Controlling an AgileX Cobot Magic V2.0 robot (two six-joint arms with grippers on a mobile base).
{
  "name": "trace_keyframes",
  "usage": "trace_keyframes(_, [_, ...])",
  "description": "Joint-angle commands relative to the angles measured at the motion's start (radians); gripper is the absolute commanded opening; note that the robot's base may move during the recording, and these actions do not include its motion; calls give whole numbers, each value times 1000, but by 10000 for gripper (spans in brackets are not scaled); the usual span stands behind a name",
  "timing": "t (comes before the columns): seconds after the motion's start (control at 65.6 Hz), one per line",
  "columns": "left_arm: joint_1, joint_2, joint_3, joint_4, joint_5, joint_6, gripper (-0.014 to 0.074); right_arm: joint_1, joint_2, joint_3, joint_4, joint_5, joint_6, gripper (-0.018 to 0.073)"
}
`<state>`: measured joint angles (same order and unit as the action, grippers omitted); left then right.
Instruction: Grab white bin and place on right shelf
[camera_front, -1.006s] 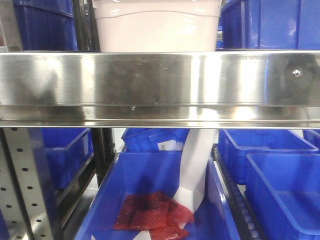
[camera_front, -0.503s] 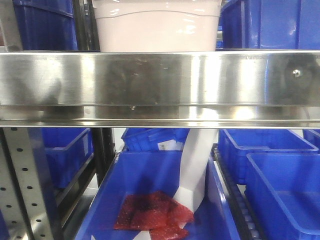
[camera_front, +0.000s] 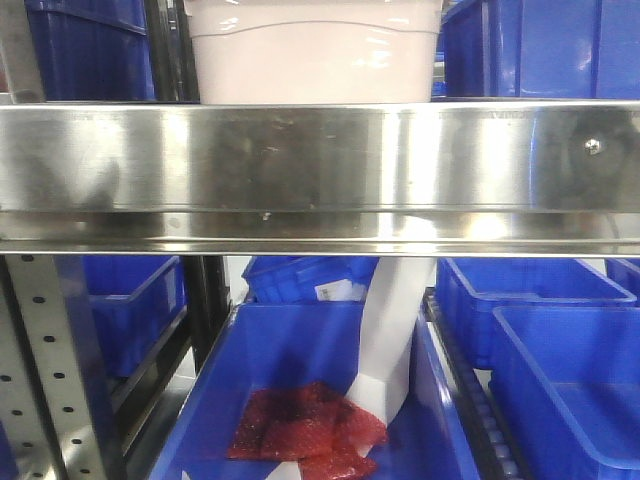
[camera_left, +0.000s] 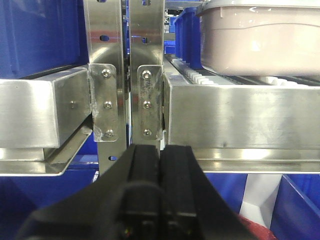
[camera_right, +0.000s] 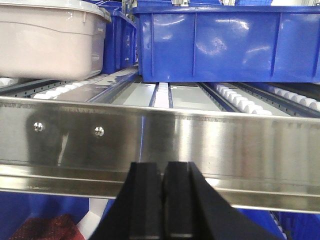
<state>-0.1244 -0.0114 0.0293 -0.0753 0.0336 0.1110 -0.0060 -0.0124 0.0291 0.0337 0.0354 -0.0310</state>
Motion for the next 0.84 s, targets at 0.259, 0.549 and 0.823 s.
trace_keyframes(0.259, [-2,-11,0,31,-97,-48,-117,0,-16,-1,-14,-84,0,55])
trace_keyframes(0.549, [-2,-11,0,31,-97,-48,-117,0,-16,-1,-14,-84,0,55])
trace_keyframes(0.823, [-2,-11,0,31,-97,-48,-117,0,-16,-1,-14,-84,0,55])
